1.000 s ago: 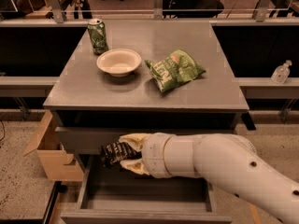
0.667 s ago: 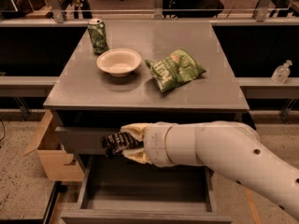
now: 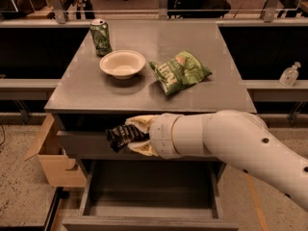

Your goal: Pick rxbar chocolate from middle drawer and place on counter

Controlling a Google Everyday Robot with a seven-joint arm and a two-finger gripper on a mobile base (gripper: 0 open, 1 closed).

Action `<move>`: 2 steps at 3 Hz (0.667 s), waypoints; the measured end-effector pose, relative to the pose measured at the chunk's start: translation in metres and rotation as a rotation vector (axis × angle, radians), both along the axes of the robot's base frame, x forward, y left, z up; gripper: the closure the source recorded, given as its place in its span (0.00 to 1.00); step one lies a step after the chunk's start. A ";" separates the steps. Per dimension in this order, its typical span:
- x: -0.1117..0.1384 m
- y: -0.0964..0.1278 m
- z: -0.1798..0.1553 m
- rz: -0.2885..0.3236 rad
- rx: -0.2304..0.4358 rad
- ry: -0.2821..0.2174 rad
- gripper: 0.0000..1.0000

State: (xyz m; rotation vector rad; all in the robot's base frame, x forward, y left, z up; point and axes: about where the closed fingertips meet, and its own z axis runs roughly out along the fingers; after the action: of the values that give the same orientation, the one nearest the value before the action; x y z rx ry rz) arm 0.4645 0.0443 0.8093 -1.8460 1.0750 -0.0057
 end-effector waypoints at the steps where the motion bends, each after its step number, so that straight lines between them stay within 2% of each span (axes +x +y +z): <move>1: 0.001 0.002 0.003 0.003 0.013 -0.011 1.00; 2: 0.011 0.020 0.030 0.061 0.011 -0.070 1.00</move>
Offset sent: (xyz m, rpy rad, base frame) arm 0.0320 0.0409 0.0744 0.0208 -0.1582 0.1299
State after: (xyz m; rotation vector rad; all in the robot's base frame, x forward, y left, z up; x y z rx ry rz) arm 0.4760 0.0639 0.8390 -1.8544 0.9684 -0.0285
